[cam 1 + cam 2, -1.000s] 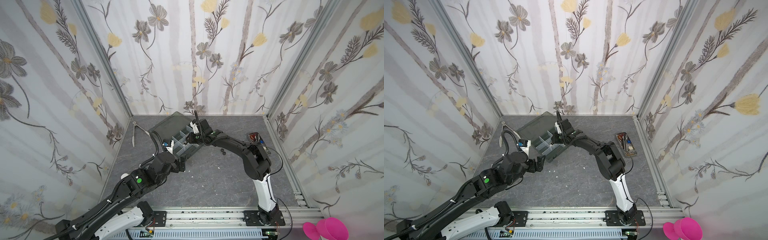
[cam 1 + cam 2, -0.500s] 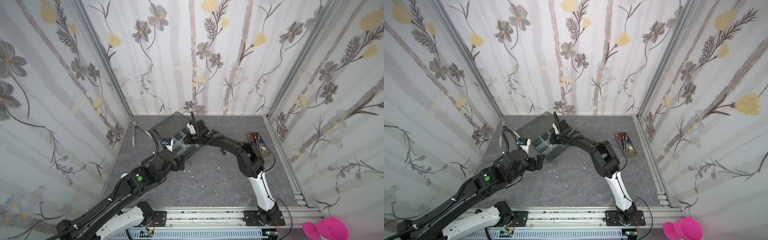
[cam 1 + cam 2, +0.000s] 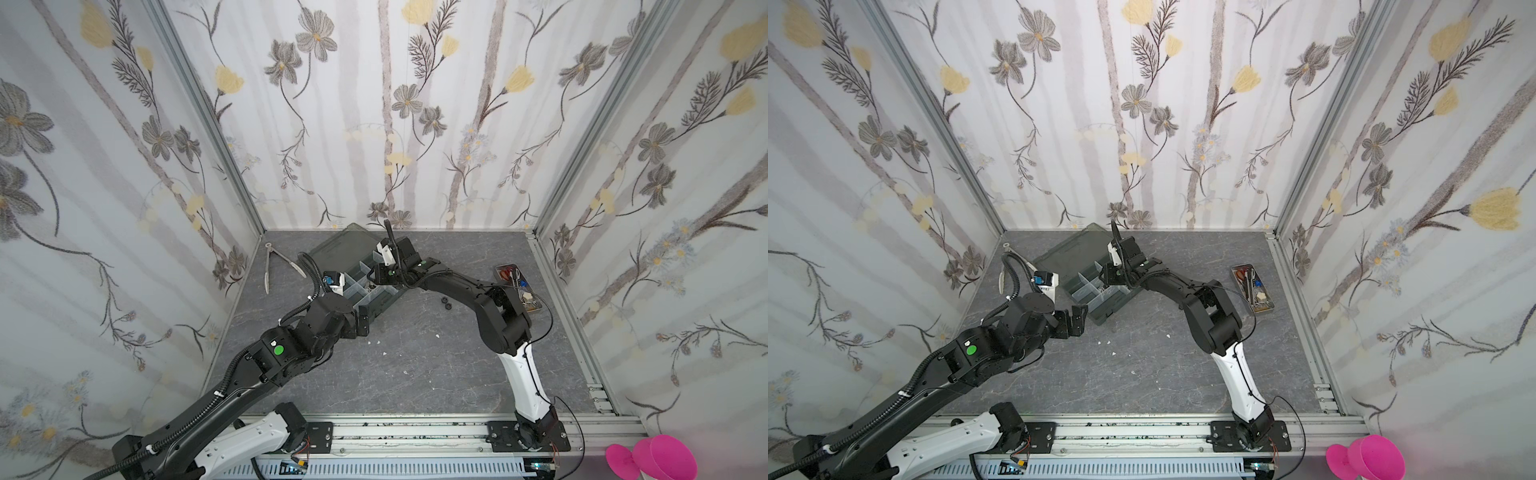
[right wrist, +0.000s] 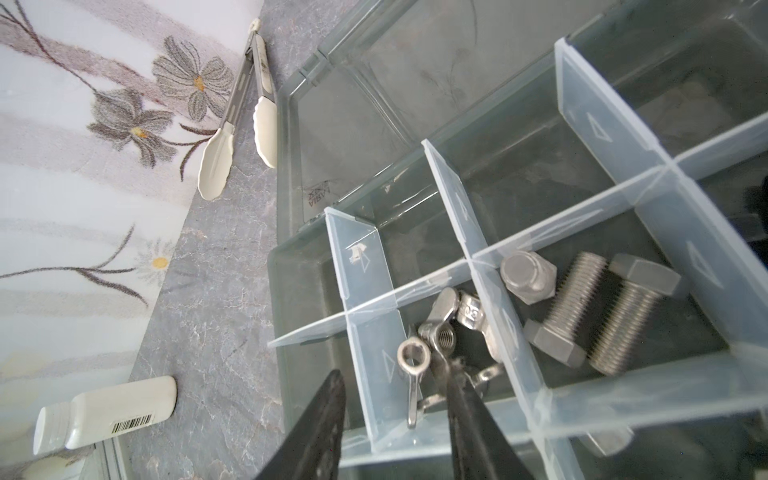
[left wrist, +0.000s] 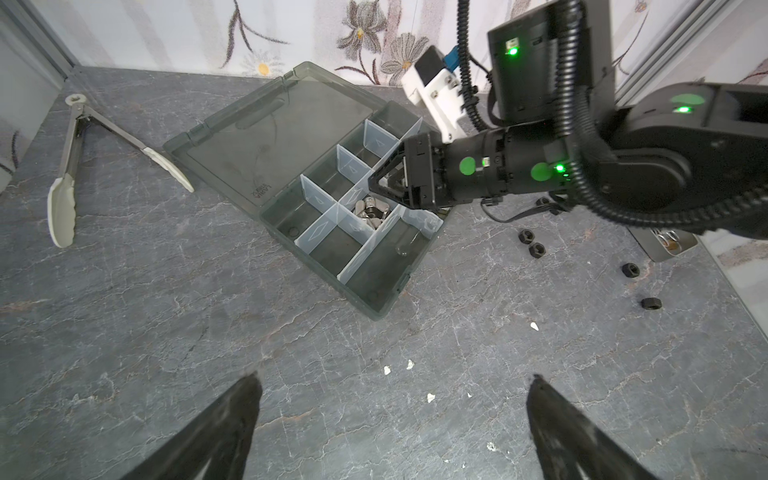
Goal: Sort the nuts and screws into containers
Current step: 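Open the right gripper to drop the wing nut into the compartment, then withdraw the right gripper while the left gripper moves toward the black hex nuts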
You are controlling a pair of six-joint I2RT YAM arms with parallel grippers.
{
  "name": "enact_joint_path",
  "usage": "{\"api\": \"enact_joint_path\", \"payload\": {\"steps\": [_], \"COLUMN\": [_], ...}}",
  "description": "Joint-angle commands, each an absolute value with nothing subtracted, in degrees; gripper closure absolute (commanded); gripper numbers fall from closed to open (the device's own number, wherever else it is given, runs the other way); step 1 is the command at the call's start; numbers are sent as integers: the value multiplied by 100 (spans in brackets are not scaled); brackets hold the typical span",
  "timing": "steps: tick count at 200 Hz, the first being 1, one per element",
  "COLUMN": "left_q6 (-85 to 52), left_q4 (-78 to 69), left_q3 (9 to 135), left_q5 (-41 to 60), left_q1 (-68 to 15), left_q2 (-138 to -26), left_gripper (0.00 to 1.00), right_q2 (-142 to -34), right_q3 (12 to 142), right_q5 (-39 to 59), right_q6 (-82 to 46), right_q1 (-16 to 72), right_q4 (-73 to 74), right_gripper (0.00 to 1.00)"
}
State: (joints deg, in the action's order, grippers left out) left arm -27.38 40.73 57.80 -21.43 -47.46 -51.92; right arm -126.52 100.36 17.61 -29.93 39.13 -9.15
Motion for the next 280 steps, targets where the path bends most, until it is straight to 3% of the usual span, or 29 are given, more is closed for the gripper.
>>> {"api": "enact_joint_path", "payload": {"steps": [1, 41, 140, 203, 233, 257, 280], "left_q6": [-2831, -2800, -2663, -2627, -2617, -2525, -2435], "left_q4": [4403, 4317, 3814, 3517, 3431, 3474, 3475], "left_q3": [5954, 6224, 7178, 8066, 8585, 9120, 9604], "left_q5": [-2611, -2545, -2294, -2039, -1866, -1786, -1701], "left_q1": [-4733, -4737, -4886, -4923, -4949, -4963, -4964], "left_q2": [-5359, -5670, -7495, -8941, -9700, -10328, -10813], "left_gripper": [0, 0, 4, 22, 24, 25, 26], "right_q2": [-12113, -10964, -7965, -6388, -5715, -5125, -4554], "right_q3": [9489, 7859, 4974, 3530, 3104, 2843, 2646], "right_q5": [1818, 2044, 1901, 1503, 1742, 1960, 1980], "right_q6": [-2952, -3188, -3198, -3197, -3273, -3356, -3416], "right_q1": [3861, 3611, 2842, 2572, 2254, 1847, 1459], "right_q4": [-209, 630, 1064, 1055, 1159, 1145, 1033], "right_gripper": [57, 57, 54, 45, 30, 24, 7]}}
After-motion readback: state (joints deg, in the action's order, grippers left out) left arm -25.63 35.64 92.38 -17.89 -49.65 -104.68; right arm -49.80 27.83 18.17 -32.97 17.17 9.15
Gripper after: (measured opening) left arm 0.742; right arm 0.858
